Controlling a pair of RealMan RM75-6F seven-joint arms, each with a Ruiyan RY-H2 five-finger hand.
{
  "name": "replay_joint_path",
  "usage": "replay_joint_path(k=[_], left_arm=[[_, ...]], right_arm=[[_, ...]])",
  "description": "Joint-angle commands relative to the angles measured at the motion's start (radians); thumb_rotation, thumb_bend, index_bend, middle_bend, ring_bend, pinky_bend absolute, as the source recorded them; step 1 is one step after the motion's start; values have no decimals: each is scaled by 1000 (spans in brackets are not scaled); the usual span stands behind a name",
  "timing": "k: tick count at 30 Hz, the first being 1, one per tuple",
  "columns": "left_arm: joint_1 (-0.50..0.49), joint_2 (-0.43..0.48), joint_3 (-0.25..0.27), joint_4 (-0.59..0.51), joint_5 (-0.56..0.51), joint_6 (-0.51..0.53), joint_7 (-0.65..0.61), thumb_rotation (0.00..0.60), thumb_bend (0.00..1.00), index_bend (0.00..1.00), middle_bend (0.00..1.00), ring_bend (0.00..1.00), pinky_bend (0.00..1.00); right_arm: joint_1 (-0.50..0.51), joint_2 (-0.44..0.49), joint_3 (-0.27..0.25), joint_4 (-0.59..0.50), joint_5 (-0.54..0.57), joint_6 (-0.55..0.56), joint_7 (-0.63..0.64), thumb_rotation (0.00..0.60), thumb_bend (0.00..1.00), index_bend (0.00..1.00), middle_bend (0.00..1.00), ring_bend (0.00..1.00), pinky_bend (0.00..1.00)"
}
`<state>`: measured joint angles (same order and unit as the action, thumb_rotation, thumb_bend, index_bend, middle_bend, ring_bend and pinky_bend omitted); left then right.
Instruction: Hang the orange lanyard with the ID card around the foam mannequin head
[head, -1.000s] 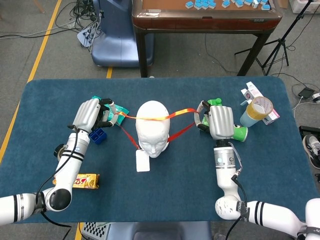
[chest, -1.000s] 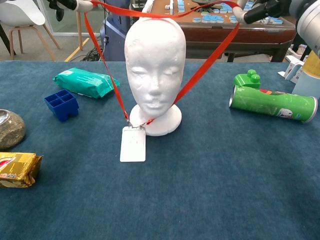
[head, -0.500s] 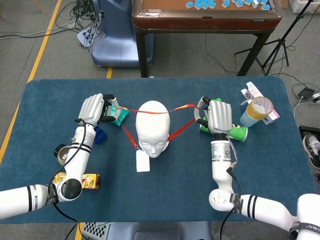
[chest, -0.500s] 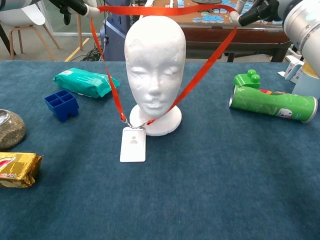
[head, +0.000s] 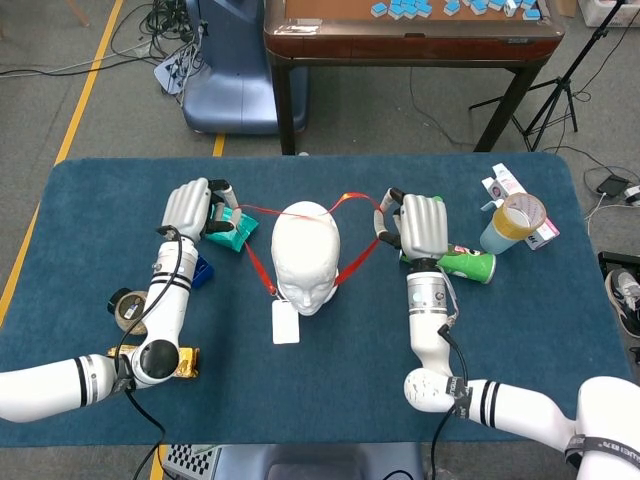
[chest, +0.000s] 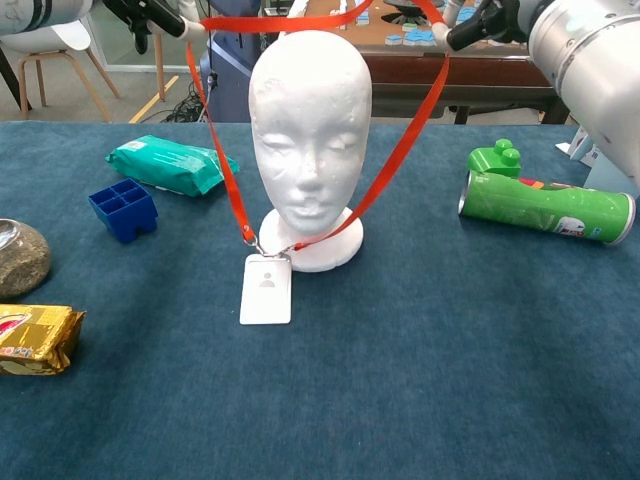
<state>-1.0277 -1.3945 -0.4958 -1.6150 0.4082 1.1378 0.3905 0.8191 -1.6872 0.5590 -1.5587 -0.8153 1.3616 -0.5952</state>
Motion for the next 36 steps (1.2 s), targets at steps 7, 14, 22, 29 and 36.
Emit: replay_joint_path(k=[7, 14, 22, 29, 36], left_arm=[[-21, -27, -7, 52, -19, -6, 16, 600, 360, 600, 887, 842, 631], [-32, -42, -14, 98, -44, -15, 29, 600, 359, 598, 882, 840, 631], [-38, -51, -19, 133, -56, -27, 38, 600, 358, 568, 853, 816, 631], [-35, -26, -16, 117, -92, -72, 58, 551, 233, 167, 249, 251, 566], [-22, -8, -16, 101, -79, -77, 38, 261, 166, 0, 5, 15, 326]], right_arm=[[48, -19, 25, 18, 49, 6, -41, 600, 473, 588, 1000, 870, 998], [89, -37, 48, 67, 103, 3, -65, 600, 472, 588, 1000, 870, 998], [116, -43, 63, 103, 153, -15, -69, 600, 471, 538, 1000, 871, 998], [116, -10, 61, 62, 227, -48, -98, 600, 275, 121, 1000, 869, 998], [104, 24, 47, 14, 221, -60, -65, 600, 0, 0, 1000, 867, 998]])
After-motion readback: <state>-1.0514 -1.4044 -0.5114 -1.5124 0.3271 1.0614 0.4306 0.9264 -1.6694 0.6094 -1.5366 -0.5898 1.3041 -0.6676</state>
